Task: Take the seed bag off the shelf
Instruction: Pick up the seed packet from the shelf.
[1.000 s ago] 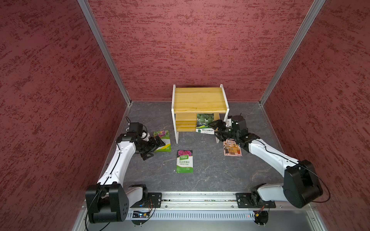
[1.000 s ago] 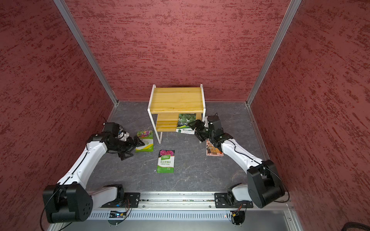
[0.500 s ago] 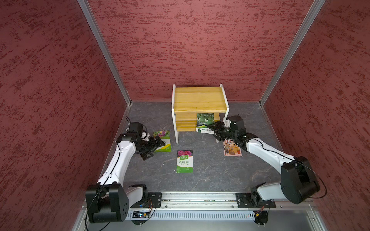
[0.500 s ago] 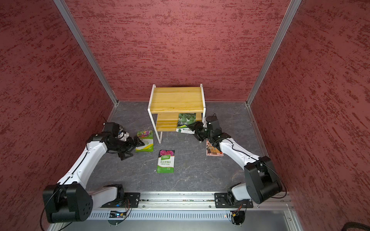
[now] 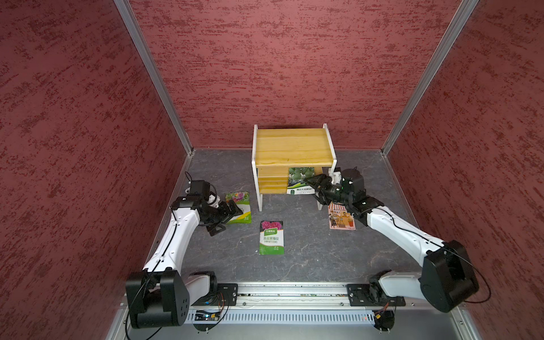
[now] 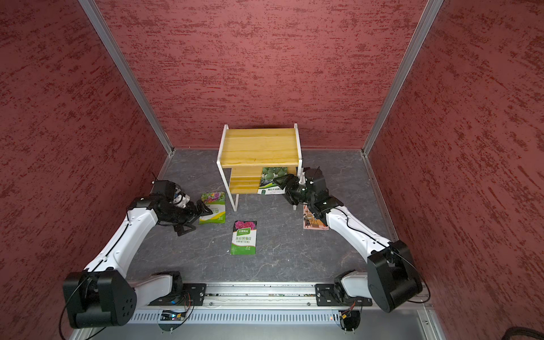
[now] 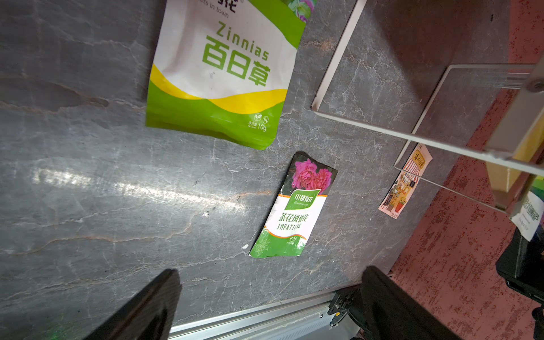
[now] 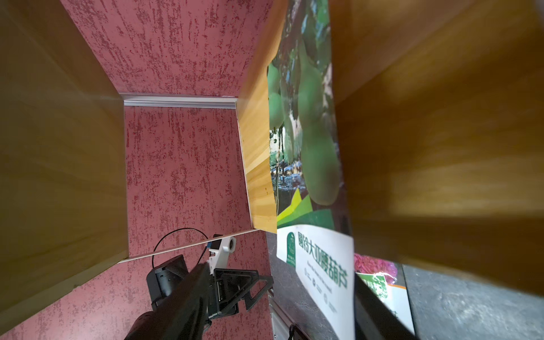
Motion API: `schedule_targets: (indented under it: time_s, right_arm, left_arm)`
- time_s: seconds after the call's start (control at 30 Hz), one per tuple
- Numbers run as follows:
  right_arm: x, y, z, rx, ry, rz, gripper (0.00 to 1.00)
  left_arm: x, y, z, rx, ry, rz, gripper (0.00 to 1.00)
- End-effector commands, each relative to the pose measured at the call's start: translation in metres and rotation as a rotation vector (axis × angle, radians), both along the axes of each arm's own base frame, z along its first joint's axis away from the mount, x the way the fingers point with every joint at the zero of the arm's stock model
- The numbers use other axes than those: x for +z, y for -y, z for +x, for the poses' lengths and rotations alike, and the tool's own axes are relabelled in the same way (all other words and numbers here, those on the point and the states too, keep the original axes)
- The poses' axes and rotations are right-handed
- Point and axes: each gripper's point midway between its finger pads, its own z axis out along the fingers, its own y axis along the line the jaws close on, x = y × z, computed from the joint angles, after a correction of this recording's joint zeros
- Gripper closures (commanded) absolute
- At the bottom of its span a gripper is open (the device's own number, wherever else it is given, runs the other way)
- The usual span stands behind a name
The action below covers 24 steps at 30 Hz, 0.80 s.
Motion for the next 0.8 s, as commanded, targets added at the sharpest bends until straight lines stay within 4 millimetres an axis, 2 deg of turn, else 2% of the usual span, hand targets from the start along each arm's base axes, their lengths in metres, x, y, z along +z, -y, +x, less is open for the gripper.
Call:
schedule_targets:
  time_s: [0.0,0.17,0.37,0.4,0.57,0.77]
  right_arm:
    - [0.02,-0.005,0.007,-0.009,0.06,0.03,0.41]
    - [0.011,-0.009,0.015,-0.017,0.048,0.034,0.71]
    - [0.001,-0.015,0.02,-0.004,0.032,0.031,0.97]
    - [0.0,-0.016,0.02,-0.003,0.03,0.029,1.0]
    - [-0.001,-0.018,0.016,0.017,0.039,0.026,1.0]
    - [0.017,-0.02,-0.003,0.067,0.082,0.014,1.0]
  left_arm:
    - [-0.001,0.001,-0.002,-0.006,0.001,0.001,0.0]
    - [0.0,0.001,-0.002,-0.007,0.0,0.001,0.0]
    - [-0.002,0.0,-0.004,-0.006,-0.002,0.002,0.0]
    - [-0.002,0.0,-0.004,-0.007,-0.001,0.001,0.0]
    - [0.0,0.0,-0.003,-0.006,0.002,0.004,0.0]
    - [-0.001,0.0,-0.001,-0.005,0.004,0.002,0.0]
